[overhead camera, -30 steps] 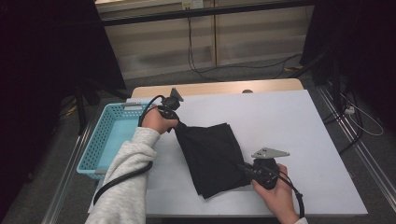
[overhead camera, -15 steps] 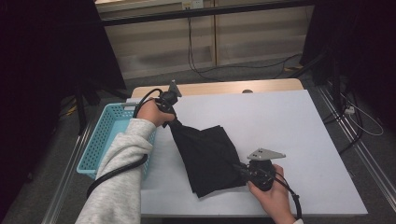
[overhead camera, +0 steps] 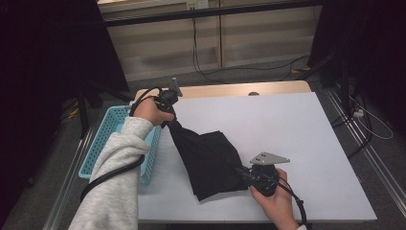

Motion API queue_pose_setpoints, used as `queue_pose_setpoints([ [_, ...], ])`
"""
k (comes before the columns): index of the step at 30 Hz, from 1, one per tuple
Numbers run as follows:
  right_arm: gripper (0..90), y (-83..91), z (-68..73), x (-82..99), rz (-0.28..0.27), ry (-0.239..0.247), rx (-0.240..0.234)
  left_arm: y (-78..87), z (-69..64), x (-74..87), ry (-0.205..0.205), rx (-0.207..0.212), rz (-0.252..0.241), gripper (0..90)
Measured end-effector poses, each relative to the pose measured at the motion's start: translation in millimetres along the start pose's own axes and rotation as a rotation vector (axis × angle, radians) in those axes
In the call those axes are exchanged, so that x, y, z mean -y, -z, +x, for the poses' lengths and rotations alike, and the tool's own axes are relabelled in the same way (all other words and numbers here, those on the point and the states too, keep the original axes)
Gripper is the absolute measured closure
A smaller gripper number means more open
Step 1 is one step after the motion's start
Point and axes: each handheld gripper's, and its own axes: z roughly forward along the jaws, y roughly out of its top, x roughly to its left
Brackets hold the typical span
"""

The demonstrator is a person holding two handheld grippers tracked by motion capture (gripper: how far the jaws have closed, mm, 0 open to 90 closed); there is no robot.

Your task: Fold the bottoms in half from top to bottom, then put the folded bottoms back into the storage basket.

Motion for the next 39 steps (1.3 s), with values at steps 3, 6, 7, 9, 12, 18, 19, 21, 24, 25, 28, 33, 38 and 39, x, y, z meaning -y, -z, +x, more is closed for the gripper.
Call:
queue_pose_setpoints([
  [3, 82.5, 0.1, 2.6, -1.5, -0.007, 0.002, -0.002, 7.8, 0.1, 1.2, -0.001, -0.004, 0.0, 86.3],
  [6, 82.5, 0.5, 5.8, -3.9, -0.019, 0.005, -0.004, 15.1, -0.5, 2.1, 0.0, -0.016, 0.002, 86.4],
  [7, 82.5, 0.7, 7.1, -4.6, -0.03, 0.009, -0.002, 17.7, -0.2, 2.3, 0.002, -0.019, 0.004, 86.3],
  [9, 82.5, 1.5, 10.1, -5.9, -0.047, 0.015, -0.001, 22.1, 1.1, 3.0, 0.006, -0.019, 0.002, 86.3],
  [12, 82.5, 2.2, 12.4, -7.7, -0.063, 0.022, -0.002, 27.3, 2.8, 3.8, 0.011, -0.024, -0.001, 86.3],
  [18, 82.5, 3.8, 16.2, -14.0, -0.091, 0.026, -0.001, 35.5, 4.8, 5.2, 0.013, -0.035, 0.005, 86.4],
  [19, 82.5, 4.3, 17.3, -14.9, -0.101, 0.029, 0.001, 37.0, 5.2, 5.5, 0.015, -0.037, 0.005, 86.4],
  [21, 82.4, 4.3, 18.6, -15.7, -0.113, 0.031, -0.001, 42.2, 6.4, 6.2, 0.012, -0.045, 0.011, 86.3],
  [24, 82.5, 3.5, 20.5, -16.8, -0.123, 0.034, -0.008, 52.5, 5.0, 7.0, 0.009, -0.046, 0.008, 86.4],
  [25, 82.5, 3.2, 21.5, -17.4, -0.126, 0.035, -0.009, 56.1, 4.4, 7.0, 0.007, -0.05, 0.007, 86.4],
  [28, 82.4, 3.6, 24.8, -20.2, -0.141, 0.043, -0.01, 65.5, 3.1, 7.4, 0.005, -0.062, 0.005, 86.3],
  [33, 82.5, 3.6, 29.0, -25.2, -0.171, 0.046, -0.015, 77.2, 4.6, 8.6, 0.013, -0.068, -0.006, 86.4],
  [38, 82.5, -0.4, 33.4, -27.9, -0.184, 0.052, -0.022, 86.9, 7.9, 10.2, 0.016, -0.074, -0.015, 86.3],
  [39, 82.4, -1.4, 34.3, -28.3, -0.185, 0.053, -0.025, 88.1, 8.8, 10.7, 0.019, -0.07, -0.019, 86.3],
])
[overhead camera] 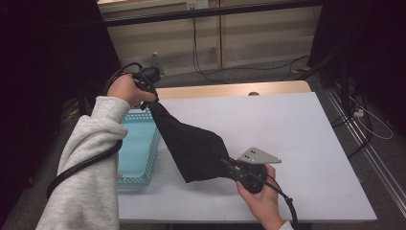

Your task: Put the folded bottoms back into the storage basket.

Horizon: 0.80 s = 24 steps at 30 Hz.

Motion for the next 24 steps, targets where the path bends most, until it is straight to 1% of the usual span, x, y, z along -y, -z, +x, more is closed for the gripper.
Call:
queue_pose_setpoints([
  [8, 82.4, -7.7, 6.6, -3.4, -0.017, 0.012, -0.007, 12.1, 4.9, 2.8, 0.011, -0.014, -0.009, 86.3],
  [12, 82.4, -10.3, 10.2, -6.8, -0.03, 0.015, -0.015, 19.5, 6.3, 3.9, 0.014, -0.03, -0.015, 86.3],
  [16, 82.4, -11.6, 12.9, -10.4, -0.042, 0.02, -0.019, 26.6, 8.0, 4.7, 0.018, -0.032, -0.02, 86.3],
  [24, 82.4, -16.0, 17.1, -14.2, -0.063, 0.033, -0.023, 35.1, 12.9, 5.1, 0.027, -0.03, -0.026, 86.4],
])
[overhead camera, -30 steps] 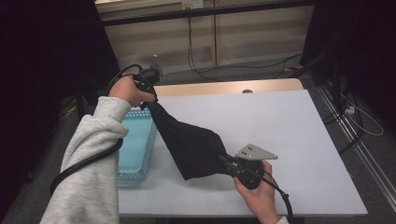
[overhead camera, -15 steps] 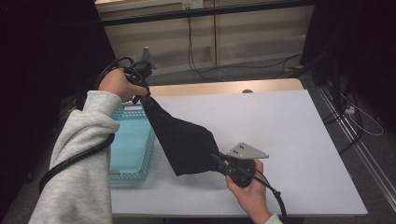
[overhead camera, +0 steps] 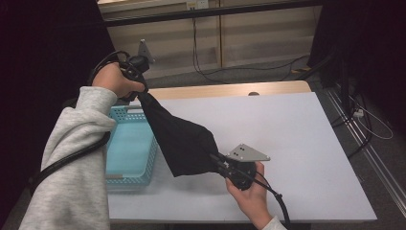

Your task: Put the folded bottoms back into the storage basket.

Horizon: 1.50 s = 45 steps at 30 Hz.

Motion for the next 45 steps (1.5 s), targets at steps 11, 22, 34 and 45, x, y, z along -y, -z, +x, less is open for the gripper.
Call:
queue_pose_setpoints([
  [11, 82.4, -6.6, 7.0, -5.9, -0.022, 0.014, -0.015, 11.0, 9.5, 2.4, 0.011, -0.013, 0.015, 86.3],
  [22, 82.4, -15.3, 18.7, -12.6, -0.032, 0.03, -0.039, 22.4, 18.4, 6.4, 0.022, -0.041, 0.063, 86.4],
  [34, 82.4, -27.4, 30.0, -21.6, -0.057, 0.05, -0.061, 40.8, 29.0, 14.6, 0.046, -0.059, 0.049, 86.3],
  [45, 82.4, -41.3, 43.1, -25.7, -0.07, 0.057, -0.087, 48.8, 45.1, 21.8, 0.076, -0.07, 0.041, 86.3],
])
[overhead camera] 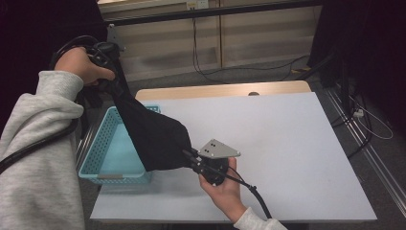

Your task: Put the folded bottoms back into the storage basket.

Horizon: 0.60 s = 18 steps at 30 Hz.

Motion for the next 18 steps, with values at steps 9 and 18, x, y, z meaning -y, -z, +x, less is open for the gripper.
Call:
queue_pose_setpoints([
  [9, 82.4, -8.7, 6.8, -7.3, -0.008, 0.009, -0.02, 6.0, 11.4, 7.0, 0.019, -0.006, -0.013, 86.3],
  [18, 82.4, -19.6, 16.3, -11.5, -0.005, 0.025, -0.045, 8.4, 25.1, 15.8, 0.037, -0.014, -0.023, 86.3],
])
